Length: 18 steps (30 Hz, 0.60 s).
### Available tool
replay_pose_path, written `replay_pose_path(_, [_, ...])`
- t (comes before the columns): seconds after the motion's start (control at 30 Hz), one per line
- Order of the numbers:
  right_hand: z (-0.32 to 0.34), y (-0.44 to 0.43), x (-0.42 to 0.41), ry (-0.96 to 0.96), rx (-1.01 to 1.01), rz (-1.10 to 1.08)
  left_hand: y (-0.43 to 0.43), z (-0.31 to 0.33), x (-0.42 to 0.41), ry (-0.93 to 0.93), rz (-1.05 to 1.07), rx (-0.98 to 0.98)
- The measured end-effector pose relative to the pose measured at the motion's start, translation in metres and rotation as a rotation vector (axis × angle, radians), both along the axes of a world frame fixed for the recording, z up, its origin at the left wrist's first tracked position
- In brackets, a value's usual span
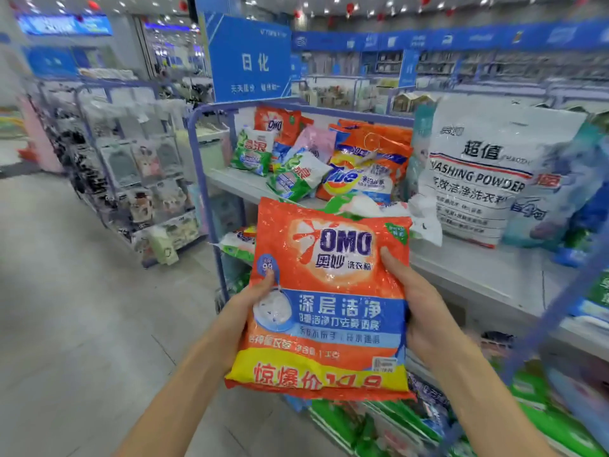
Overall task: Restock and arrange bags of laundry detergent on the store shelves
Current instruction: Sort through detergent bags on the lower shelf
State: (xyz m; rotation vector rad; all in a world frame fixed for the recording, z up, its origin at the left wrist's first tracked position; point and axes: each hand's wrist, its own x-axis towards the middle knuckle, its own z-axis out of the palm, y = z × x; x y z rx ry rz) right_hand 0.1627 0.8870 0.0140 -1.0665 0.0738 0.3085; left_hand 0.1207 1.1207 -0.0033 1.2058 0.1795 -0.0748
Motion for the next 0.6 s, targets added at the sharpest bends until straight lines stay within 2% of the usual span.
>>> replay_pose_path(0.07, [0.0,0.029,0.016,0.026,-0.005,-0.003,0.032,-0.001,0.017,0.133,-0.053,-0.049])
replay_pose_path(0.23, [0.008,0.079,0.048,0.059,0.032,-0.002,0.089,0.0,0.05,0.103,-0.077,-0.056])
replay_pose_path(0.6, [0.019,0.169,0.173,-0.059,0.011,-0.087,0.171,0.004,0.184,0.021,-0.124,-0.064])
